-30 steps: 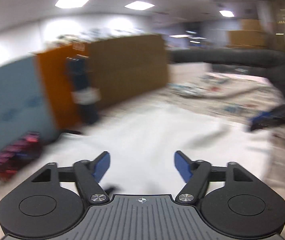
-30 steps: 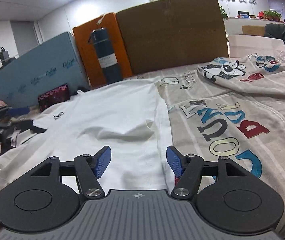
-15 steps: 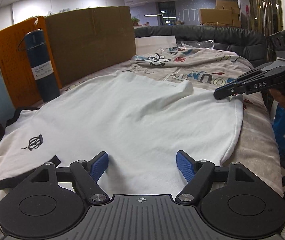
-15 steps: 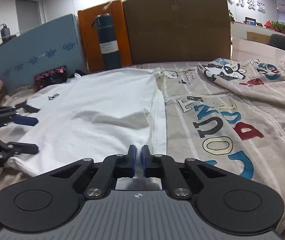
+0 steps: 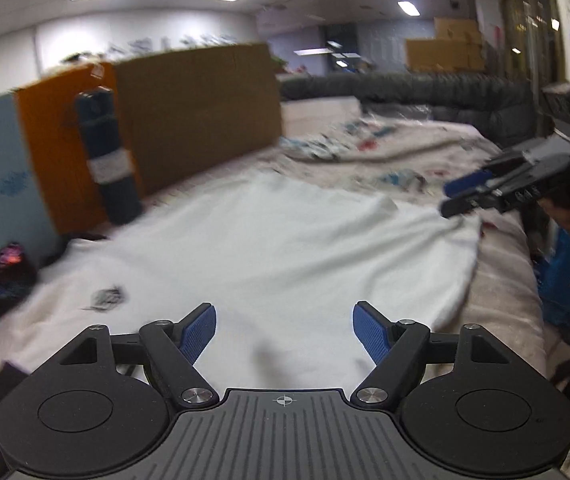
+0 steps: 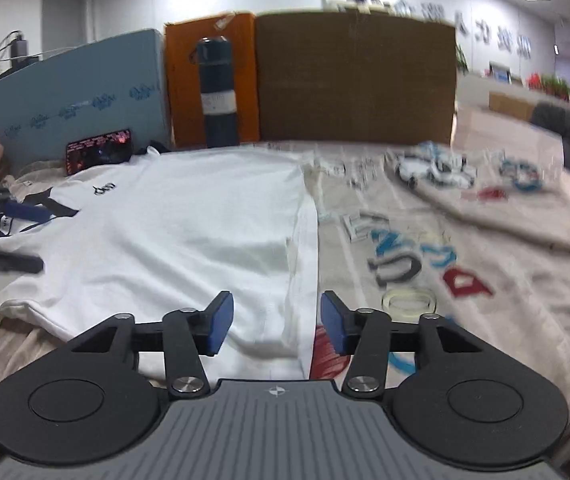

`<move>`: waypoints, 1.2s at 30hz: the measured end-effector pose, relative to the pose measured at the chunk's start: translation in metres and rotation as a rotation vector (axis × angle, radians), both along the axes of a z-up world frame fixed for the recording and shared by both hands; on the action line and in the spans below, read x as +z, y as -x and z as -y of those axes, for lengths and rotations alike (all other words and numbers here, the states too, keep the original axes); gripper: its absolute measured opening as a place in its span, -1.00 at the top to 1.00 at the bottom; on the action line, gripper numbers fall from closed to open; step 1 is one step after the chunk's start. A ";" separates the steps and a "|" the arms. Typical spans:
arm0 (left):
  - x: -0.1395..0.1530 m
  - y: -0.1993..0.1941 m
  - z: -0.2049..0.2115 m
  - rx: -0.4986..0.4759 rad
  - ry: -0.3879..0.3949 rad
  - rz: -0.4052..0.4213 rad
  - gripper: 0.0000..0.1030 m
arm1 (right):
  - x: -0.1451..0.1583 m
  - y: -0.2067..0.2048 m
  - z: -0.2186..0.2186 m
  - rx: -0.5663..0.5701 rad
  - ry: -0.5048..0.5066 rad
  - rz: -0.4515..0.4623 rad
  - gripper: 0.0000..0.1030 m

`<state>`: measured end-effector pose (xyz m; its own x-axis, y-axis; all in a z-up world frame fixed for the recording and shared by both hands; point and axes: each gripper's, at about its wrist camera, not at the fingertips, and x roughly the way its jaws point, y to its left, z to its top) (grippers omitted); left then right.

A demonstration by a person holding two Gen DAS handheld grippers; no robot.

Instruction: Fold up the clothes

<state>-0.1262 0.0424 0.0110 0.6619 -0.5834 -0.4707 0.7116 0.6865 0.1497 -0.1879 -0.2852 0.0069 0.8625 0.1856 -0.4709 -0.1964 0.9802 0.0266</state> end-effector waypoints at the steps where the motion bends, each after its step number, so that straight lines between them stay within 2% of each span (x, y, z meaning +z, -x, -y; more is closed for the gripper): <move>1: 0.005 0.004 -0.011 0.028 0.016 0.014 -0.50 | 0.002 0.002 -0.005 0.038 0.010 0.022 -0.19; 2: 0.009 0.010 -0.021 0.048 0.035 0.020 -0.50 | 0.004 0.004 -0.010 0.084 0.018 0.041 -0.33; 5: 0.013 0.034 -0.046 0.046 0.076 0.019 -0.50 | 0.005 0.008 -0.031 0.241 0.044 0.080 -0.44; 8: 0.011 0.063 -0.055 -0.010 0.068 0.007 -0.50 | 0.003 0.007 -0.055 0.421 0.052 0.083 -0.50; 10: 0.006 0.079 -0.054 -0.031 0.061 -0.033 -0.50 | 0.002 0.006 -0.070 0.529 0.063 0.078 -0.53; 13: -0.008 0.098 -0.050 -0.059 -0.002 -0.076 -0.50 | -0.001 0.007 -0.093 0.682 0.097 0.069 -0.59; 15: -0.019 0.104 -0.047 -0.016 -0.062 -0.076 -0.50 | -0.004 0.009 -0.104 0.764 0.121 0.058 -0.59; 17: -0.028 0.106 -0.049 0.028 -0.073 -0.089 -0.43 | -0.005 0.011 -0.112 0.841 0.131 0.050 -0.59; 19: -0.032 0.105 -0.054 0.020 -0.033 -0.108 0.88 | -0.004 0.014 -0.119 0.919 0.123 0.046 -0.59; 21: -0.030 0.108 -0.058 0.019 0.014 -0.094 0.87 | -0.004 0.020 -0.128 0.987 0.114 0.048 -0.59; 23: -0.024 0.116 -0.060 -0.022 0.062 -0.088 0.87 | -0.005 0.026 -0.137 1.036 0.119 0.051 -0.59; 25: -0.022 0.120 -0.057 -0.060 0.076 -0.104 0.87 | -0.005 0.025 -0.139 1.050 0.116 0.047 -0.58; 27: -0.025 0.123 -0.053 -0.070 0.052 -0.114 0.87 | -0.005 0.023 -0.138 1.059 0.108 0.041 -0.50; 28: -0.027 0.123 -0.054 -0.072 0.058 -0.127 0.87 | -0.005 0.022 -0.137 1.063 0.104 0.038 -0.23; 29: -0.028 0.124 -0.055 -0.074 0.074 -0.138 0.87 | -0.005 0.021 -0.137 1.068 0.100 0.035 0.18; 30: -0.029 0.124 -0.056 -0.071 0.082 -0.139 0.87 | -0.005 0.020 -0.136 1.072 0.096 0.032 0.33; 31: -0.029 0.124 -0.057 -0.068 0.086 -0.137 0.87 | -0.005 0.019 -0.136 1.076 0.092 0.029 0.70; 33: -0.030 0.124 -0.058 -0.051 0.094 -0.123 0.84 | -0.005 0.017 -0.135 1.085 0.084 0.024 0.78; 36: -0.032 0.120 -0.057 -0.011 0.085 -0.091 0.62 | -0.005 0.015 -0.134 1.098 0.072 0.015 0.79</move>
<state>-0.2459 0.0999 -0.0209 0.6124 -0.6306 -0.4767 0.7268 0.6864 0.0258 -0.2025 -0.1515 0.0021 0.2507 0.8275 -0.5025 -0.9620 0.2711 -0.0334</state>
